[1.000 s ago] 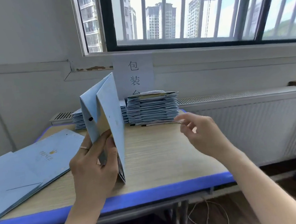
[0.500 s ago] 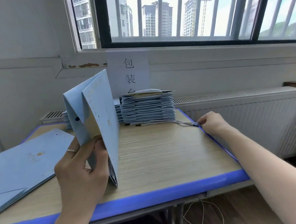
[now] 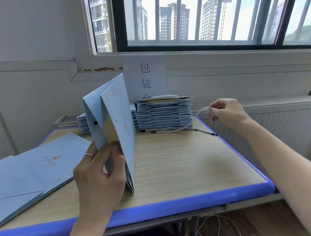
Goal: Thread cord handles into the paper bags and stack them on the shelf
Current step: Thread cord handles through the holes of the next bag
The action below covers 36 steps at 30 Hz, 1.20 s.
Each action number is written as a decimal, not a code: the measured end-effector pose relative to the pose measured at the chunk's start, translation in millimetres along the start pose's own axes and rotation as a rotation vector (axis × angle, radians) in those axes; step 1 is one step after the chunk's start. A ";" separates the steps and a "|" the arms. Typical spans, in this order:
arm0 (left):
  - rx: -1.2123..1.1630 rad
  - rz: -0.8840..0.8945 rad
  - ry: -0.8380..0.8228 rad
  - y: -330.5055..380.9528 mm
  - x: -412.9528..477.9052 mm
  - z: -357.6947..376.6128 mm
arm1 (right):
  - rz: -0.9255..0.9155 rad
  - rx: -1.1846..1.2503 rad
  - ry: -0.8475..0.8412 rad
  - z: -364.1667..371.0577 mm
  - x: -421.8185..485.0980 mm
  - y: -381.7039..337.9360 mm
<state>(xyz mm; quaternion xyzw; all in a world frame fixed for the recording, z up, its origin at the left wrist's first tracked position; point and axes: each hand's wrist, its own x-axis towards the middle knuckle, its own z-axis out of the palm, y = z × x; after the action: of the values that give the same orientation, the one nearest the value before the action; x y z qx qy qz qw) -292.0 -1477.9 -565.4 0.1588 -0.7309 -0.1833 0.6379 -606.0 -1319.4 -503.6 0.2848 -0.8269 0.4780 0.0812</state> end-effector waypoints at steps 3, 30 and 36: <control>-0.013 -0.019 0.002 -1.4 0.6 -0.3 | 0.009 0.250 -0.042 -4.1 -0.3 -23.4; -0.098 -0.064 -0.063 -5.0 0.3 -2.1 | -0.448 0.837 -0.334 24.9 -88.4 -142.6; -0.079 -0.033 -0.023 -6.3 1.1 1.0 | -0.308 1.070 -0.354 73.4 -97.9 -138.7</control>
<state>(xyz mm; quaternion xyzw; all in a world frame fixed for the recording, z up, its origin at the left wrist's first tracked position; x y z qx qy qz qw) -293.2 -1483.9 -567.5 0.1435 -0.7277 -0.2242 0.6321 -439.2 -1395.1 -479.1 0.4787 -0.4203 0.7571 -0.1451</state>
